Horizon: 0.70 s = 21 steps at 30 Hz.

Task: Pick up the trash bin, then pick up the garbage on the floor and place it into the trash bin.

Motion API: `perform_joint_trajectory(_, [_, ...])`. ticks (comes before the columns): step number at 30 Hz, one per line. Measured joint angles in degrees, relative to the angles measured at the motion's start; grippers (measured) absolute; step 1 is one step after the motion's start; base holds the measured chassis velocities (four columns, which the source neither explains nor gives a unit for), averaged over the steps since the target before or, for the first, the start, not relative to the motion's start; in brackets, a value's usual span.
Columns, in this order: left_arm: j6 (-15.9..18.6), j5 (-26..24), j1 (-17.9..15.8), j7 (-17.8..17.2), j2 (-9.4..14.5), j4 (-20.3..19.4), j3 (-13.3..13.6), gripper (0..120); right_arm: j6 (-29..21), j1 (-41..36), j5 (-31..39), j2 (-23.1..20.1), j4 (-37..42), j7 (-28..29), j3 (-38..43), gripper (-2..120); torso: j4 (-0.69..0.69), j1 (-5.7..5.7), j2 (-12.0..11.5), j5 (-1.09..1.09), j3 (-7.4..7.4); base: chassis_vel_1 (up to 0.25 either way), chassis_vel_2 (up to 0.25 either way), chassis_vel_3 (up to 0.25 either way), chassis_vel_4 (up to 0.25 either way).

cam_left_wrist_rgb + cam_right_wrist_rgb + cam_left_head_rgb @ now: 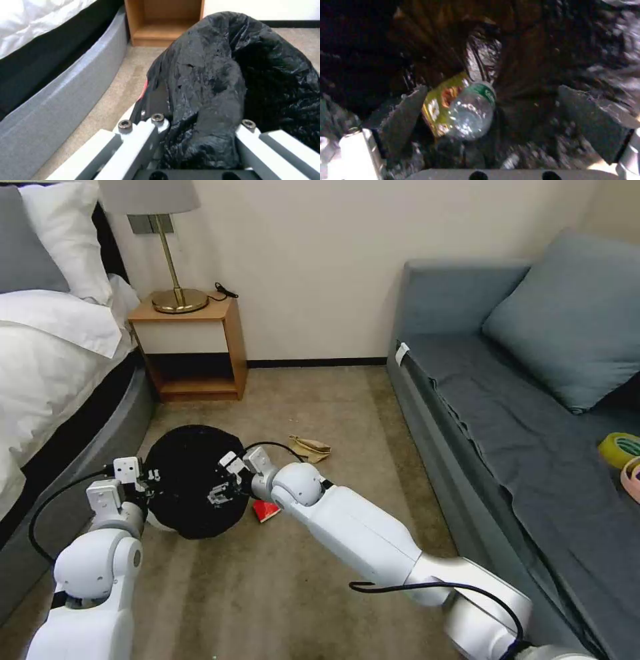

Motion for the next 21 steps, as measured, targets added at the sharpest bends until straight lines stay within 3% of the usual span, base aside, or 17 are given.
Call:
perform_joint_trajectory(13, [-0.39,-0.95,-1.73,-0.10,1.72,2.57,-3.18,5,1.51,-1.02,0.64,-4.93,2.22,1.83,4.92,100,0.00,0.00,0.01,0.00,0.00,0.000,0.000,0.000,0.000])
perform_joint_trajectory(21, [-1.38,-1.30,-2.46,-0.18,3.34,5.17,-5.18,5,2.83,-4.17,-0.49,-8.14,0.82,3.44,12.33,100,0.00,0.00,0.01,0.00,0.00,0.000,0.000,0.000,0.000])
